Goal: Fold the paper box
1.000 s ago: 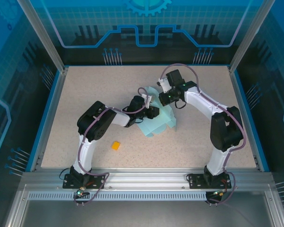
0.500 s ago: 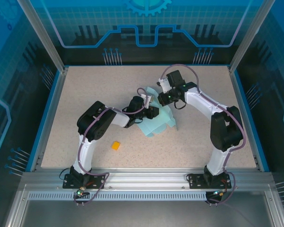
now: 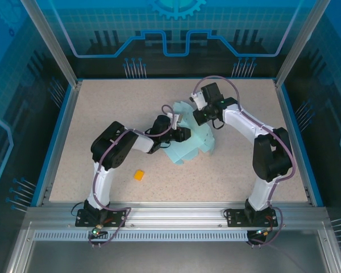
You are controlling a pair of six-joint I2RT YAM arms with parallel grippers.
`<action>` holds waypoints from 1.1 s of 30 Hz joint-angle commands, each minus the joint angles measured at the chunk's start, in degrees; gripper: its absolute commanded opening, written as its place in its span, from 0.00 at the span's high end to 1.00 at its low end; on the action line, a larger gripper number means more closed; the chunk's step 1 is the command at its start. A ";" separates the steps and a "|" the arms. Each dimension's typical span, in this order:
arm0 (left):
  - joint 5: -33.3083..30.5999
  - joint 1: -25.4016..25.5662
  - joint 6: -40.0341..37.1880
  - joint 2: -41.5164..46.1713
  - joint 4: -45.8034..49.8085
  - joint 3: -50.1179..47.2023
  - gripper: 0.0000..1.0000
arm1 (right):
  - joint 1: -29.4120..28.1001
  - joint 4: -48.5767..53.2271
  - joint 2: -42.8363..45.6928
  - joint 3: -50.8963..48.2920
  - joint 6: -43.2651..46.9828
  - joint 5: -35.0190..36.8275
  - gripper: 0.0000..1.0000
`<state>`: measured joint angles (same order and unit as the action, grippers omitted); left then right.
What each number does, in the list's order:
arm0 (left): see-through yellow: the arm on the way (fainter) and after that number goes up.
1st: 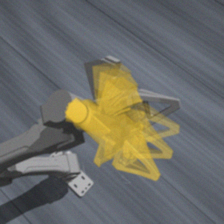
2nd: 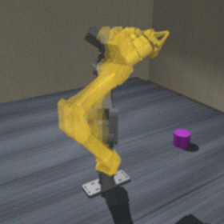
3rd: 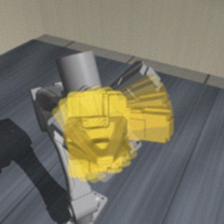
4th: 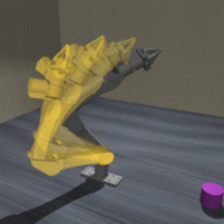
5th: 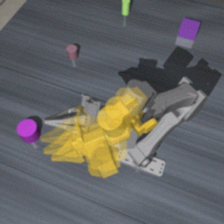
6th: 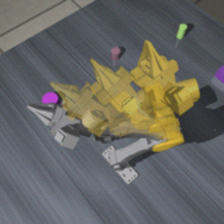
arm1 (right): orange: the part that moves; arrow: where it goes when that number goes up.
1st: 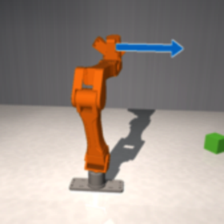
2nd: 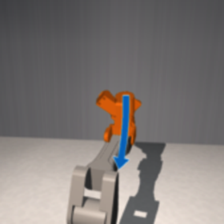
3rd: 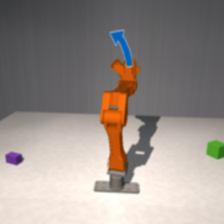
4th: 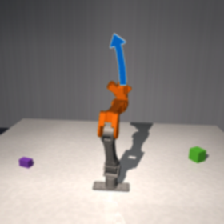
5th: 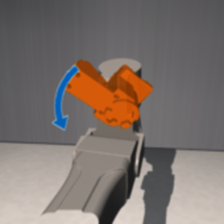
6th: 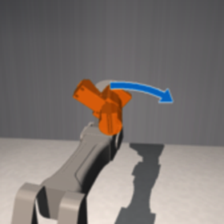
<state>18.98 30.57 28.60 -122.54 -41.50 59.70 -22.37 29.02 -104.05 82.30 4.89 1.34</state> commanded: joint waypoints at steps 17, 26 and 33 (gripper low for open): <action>-1.56 -9.23 0.91 17.96 9.44 -8.33 0.46 | -7.22 -20.97 -0.01 -8.31 26.38 25.54 0.93; -0.30 -9.73 0.95 19.19 11.46 -6.98 0.44 | -7.38 -28.16 1.32 -12.11 33.86 22.73 0.93; 1.68 -9.83 0.41 19.25 11.62 -5.76 0.45 | -4.76 -21.71 1.47 -9.35 32.96 13.45 0.93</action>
<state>18.57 21.15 30.92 -104.31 -30.61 52.27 -28.56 4.51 -104.60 70.94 37.58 20.21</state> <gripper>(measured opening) 0.555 0.075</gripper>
